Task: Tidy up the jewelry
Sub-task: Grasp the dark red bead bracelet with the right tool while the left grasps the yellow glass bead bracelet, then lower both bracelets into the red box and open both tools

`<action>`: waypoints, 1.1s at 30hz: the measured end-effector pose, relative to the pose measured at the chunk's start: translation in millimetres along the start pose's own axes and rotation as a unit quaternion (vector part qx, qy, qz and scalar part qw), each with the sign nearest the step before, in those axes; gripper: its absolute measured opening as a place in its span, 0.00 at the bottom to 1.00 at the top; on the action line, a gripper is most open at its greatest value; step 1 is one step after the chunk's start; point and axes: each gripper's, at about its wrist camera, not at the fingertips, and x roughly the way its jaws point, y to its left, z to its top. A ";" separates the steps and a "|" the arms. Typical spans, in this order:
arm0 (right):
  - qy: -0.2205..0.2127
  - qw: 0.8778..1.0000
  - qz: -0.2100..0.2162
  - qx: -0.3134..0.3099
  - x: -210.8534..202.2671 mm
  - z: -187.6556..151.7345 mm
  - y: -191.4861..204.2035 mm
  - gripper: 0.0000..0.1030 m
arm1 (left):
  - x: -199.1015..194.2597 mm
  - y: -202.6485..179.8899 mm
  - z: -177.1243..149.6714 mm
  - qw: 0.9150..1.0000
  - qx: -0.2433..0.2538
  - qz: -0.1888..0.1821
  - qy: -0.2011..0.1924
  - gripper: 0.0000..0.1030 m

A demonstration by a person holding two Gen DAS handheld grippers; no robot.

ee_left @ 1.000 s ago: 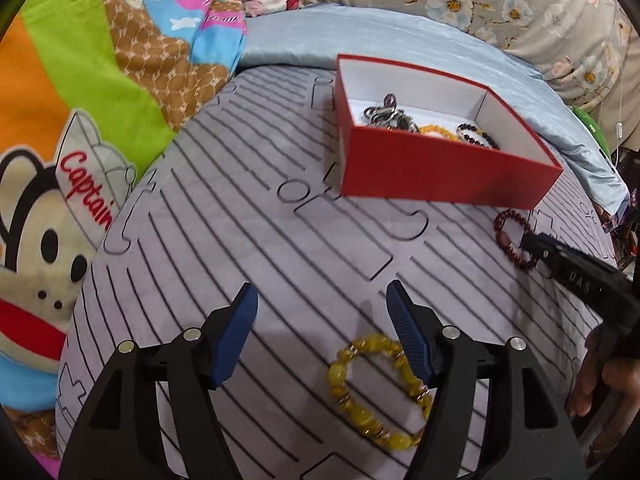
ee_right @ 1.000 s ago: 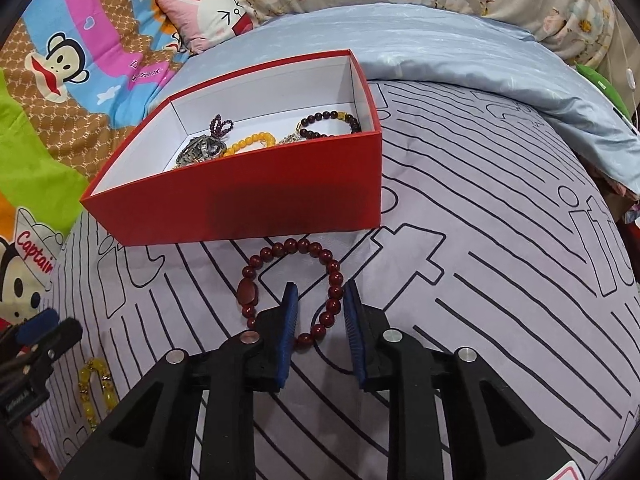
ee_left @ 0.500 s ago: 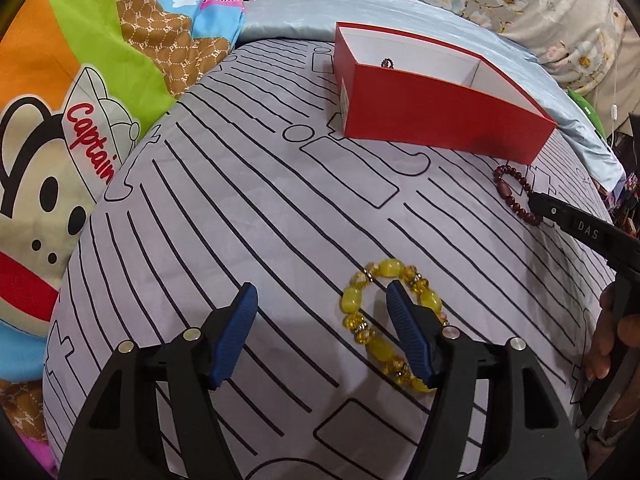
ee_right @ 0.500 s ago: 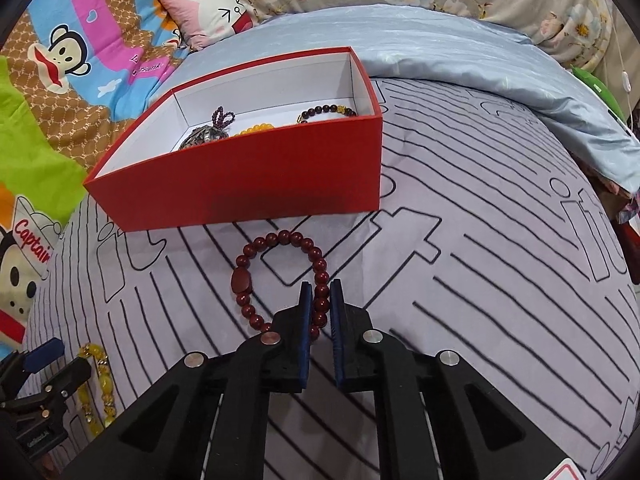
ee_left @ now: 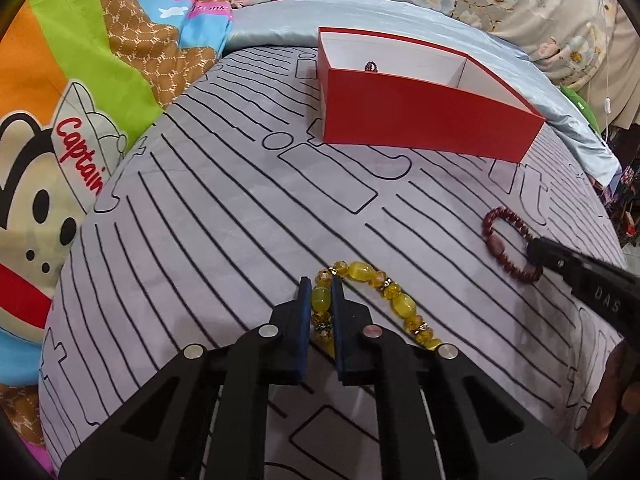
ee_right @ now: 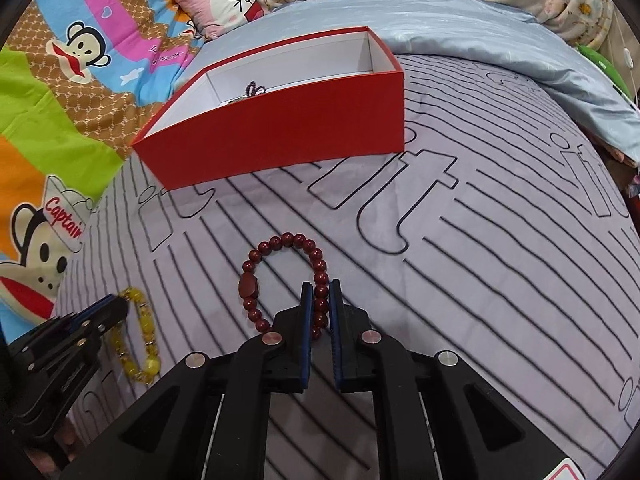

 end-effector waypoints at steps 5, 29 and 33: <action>-0.003 1.000 0.011 -0.008 -11.8 -5.7 8.8 0.07 | 1.1 -4.1 7.2 1.000 -0.005 -0.008 0.002 0.09; -0.079 0.997 0.024 -0.011 -60.0 46.2 10.2 0.07 | -37.7 -31.5 91.8 0.997 0.005 -0.036 -0.067 0.09; -0.101 0.994 0.030 -0.013 -68.9 70.1 8.3 0.07 | -47.4 -39.3 120.7 0.995 0.009 -0.039 -0.093 0.09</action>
